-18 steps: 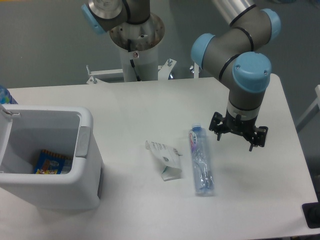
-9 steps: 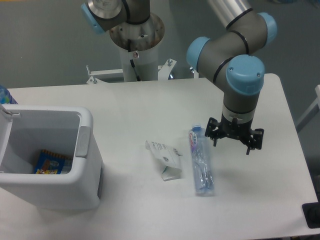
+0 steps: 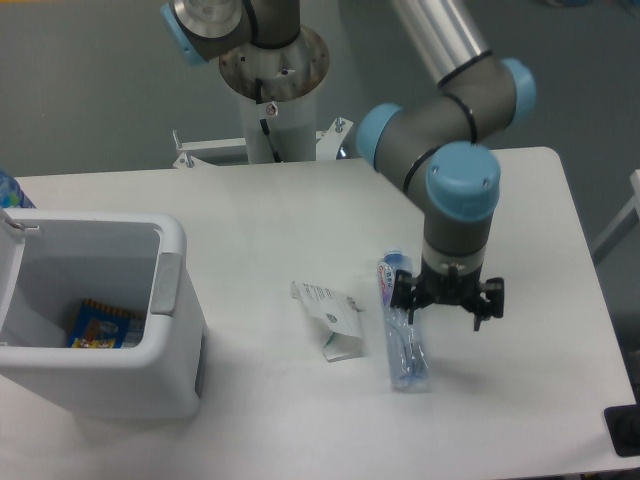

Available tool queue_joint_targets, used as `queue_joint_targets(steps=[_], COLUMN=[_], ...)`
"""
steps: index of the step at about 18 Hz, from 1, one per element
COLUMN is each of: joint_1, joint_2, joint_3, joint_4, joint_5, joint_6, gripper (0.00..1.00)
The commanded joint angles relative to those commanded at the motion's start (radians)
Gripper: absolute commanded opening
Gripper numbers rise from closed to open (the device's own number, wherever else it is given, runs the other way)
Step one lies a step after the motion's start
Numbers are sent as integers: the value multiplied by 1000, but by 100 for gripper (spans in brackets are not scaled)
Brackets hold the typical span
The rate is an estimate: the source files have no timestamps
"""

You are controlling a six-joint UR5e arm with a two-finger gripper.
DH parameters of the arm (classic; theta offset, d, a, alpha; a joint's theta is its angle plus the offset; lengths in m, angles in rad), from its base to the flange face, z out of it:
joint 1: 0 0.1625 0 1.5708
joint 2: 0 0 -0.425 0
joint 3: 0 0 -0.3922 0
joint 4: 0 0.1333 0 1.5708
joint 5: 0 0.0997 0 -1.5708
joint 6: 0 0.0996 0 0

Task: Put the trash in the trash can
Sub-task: 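Lower the open gripper over the clear plastic bottle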

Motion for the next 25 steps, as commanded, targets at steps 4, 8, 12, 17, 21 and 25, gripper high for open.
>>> queue_joint_targets(steps=[4, 8, 12, 17, 21, 25], joint_1=[-17, -26, -34, -43, -61, -89], joint_2=[-31, -60, -97, -114, -133, -164], joint_3=[5, 37, 66, 74, 78, 98], joint_4=[6, 5, 8, 20, 23, 20], joint_5=[0, 3, 3, 5, 55, 143], joint_6=[-43, -73, -130, -130, -127, -135], gripper=[100, 100, 100, 100, 100, 100])
